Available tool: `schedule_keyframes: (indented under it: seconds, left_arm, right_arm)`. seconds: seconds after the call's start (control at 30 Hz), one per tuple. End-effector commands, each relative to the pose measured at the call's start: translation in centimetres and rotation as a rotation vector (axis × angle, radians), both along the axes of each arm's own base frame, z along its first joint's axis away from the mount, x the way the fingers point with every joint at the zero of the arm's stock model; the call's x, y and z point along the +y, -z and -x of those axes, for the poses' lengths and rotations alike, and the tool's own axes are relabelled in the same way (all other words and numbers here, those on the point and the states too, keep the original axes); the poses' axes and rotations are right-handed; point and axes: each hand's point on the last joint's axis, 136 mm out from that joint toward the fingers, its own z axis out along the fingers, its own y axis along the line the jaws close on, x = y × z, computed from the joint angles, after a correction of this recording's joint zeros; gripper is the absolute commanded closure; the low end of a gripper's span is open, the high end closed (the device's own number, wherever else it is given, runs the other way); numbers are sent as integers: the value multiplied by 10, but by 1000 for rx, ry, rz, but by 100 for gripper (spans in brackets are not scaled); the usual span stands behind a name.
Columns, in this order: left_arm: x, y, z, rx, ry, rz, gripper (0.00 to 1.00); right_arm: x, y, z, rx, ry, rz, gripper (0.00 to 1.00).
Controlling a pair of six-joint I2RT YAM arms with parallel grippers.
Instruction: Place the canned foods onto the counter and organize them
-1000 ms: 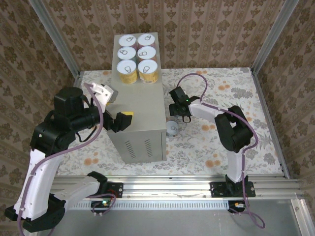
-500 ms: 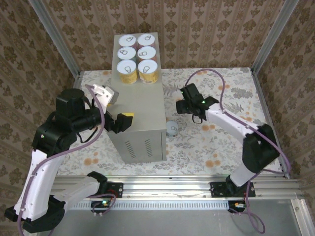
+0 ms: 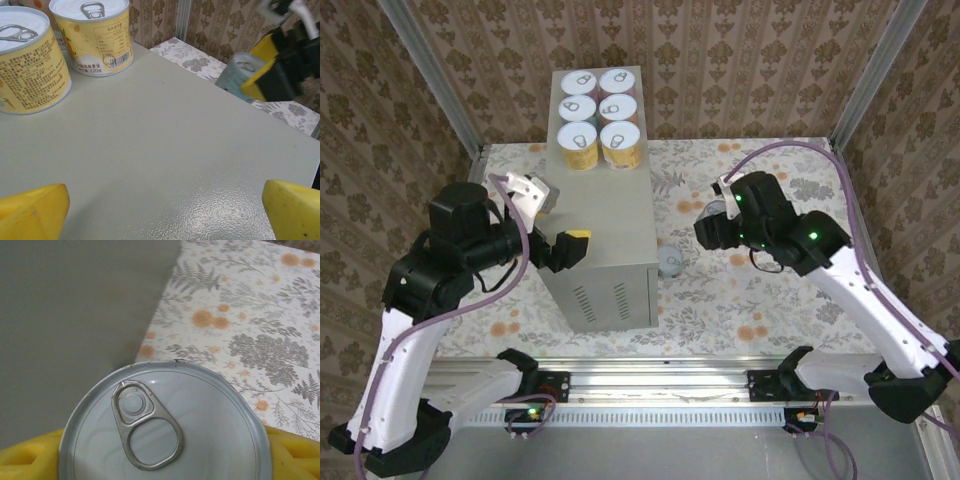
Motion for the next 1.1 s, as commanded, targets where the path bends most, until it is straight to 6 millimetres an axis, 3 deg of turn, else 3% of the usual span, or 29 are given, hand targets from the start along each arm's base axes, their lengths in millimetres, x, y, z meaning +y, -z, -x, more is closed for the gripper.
schedule_keyframes:
  seconds: [0.0, 0.2, 0.53, 0.7, 1.07]
  left_arm:
    - [2, -7, 9, -20, 17, 11, 0]
    - [1, -8, 17, -25, 48, 20, 0]
    - [12, -6, 23, -52, 11, 12, 0]
    - [19, -7, 27, -65, -11, 3, 0]
    - [28, -5, 32, -86, -36, -6, 0]
  right_arm:
    - [9, -35, 34, -12, -129, -24, 32]
    - [34, -81, 61, -56, -272, -65, 31]
    - [86, -114, 72, -115, -415, -12, 32]
    - [117, -112, 66, -114, -457, 50, 32]
    - [156, -102, 37, -102, -449, 169, 26]
